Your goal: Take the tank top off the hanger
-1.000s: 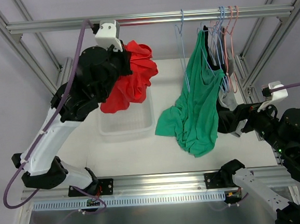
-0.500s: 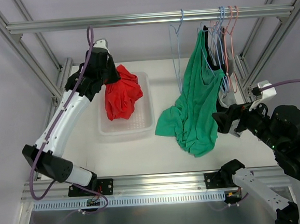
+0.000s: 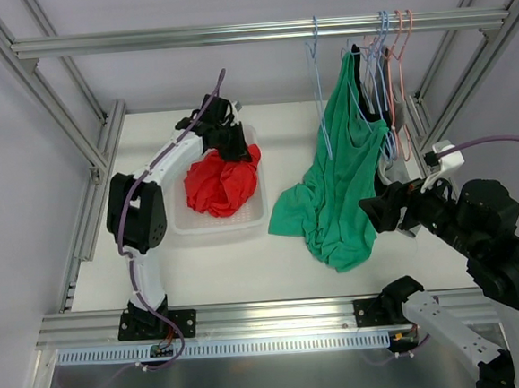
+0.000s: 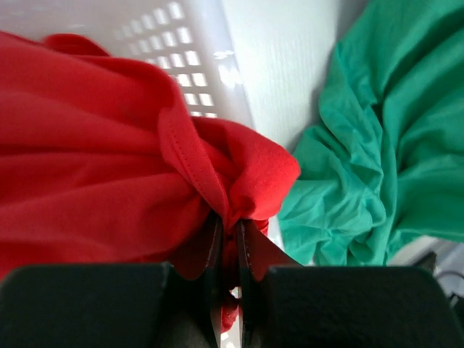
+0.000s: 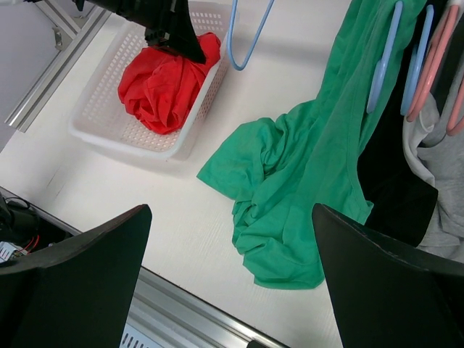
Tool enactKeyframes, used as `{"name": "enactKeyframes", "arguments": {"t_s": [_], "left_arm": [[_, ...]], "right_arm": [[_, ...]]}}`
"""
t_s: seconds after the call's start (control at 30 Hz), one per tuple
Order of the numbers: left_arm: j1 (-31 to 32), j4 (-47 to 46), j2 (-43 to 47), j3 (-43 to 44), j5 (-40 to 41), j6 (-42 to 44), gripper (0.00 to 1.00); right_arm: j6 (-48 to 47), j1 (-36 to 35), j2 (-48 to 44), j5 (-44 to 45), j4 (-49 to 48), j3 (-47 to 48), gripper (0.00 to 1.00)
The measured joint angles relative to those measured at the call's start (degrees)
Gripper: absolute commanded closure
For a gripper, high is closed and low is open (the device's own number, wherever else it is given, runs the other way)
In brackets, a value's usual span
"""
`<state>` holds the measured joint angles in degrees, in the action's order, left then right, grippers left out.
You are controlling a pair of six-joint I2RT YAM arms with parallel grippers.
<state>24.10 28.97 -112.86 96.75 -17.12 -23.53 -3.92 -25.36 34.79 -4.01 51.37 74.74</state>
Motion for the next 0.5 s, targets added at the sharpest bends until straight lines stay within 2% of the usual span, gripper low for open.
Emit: {"name": "enactKeyframes", "arguments": {"t_s": [0.37,0.5], "left_arm": [[2.29,-0.66,-3.02,3.08,-9.75,2.25,1.0],[2.99,-1.25,-3.19,3.3,-7.78,1.55,1.0]], "right_arm": [[0.17,0.0,-0.37,-0.48,-0.57,-1.51,0.01],[0.26,0.0,-0.37,-0.63,-0.7,-2.49,0.0]]}}
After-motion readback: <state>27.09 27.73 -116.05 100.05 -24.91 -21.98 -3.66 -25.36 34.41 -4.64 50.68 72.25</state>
